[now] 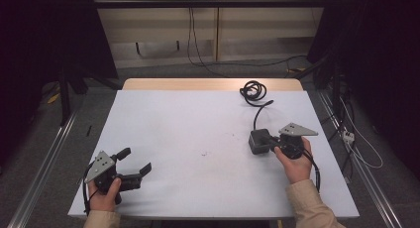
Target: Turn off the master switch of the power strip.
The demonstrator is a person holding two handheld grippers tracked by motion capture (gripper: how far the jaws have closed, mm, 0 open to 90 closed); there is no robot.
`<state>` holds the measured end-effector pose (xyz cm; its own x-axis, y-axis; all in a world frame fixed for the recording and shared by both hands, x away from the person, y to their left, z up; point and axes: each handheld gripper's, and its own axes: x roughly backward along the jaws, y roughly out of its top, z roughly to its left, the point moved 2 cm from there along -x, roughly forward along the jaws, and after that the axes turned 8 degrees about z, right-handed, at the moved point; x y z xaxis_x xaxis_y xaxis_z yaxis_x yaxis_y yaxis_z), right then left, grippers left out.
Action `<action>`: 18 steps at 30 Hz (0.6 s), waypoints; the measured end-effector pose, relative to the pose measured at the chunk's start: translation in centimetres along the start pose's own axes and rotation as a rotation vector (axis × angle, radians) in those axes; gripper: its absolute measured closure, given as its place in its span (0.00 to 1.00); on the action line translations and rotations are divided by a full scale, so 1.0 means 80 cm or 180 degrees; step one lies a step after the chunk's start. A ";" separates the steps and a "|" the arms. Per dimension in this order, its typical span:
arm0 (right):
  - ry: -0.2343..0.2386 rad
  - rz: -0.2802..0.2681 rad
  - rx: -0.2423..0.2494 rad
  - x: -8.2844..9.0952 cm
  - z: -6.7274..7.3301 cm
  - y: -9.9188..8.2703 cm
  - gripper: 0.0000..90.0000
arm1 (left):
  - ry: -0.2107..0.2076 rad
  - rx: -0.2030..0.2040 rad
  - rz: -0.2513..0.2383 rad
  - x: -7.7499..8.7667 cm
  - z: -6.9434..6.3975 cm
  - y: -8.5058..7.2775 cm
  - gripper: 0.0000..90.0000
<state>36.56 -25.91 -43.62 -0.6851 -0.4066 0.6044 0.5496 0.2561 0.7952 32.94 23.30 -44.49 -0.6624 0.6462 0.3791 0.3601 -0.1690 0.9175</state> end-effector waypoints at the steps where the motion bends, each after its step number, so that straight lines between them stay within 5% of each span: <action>1: -0.0003 -0.0005 -0.0015 0.001 0.000 -0.001 1.00 | 0.0000 0.0002 -0.0002 0.000 0.000 0.000 0.04; 18: 0.0013 -0.0070 0.0017 0.000 -0.002 -0.005 1.00 | 0.0003 0.0023 -0.0013 -0.001 -0.001 0.001 0.04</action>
<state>36.45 -26.10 -43.95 -0.6951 -0.4157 0.5865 0.5318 0.2516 0.8086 32.94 23.16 -44.44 -0.6645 0.6461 0.3755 0.3621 -0.1611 0.9181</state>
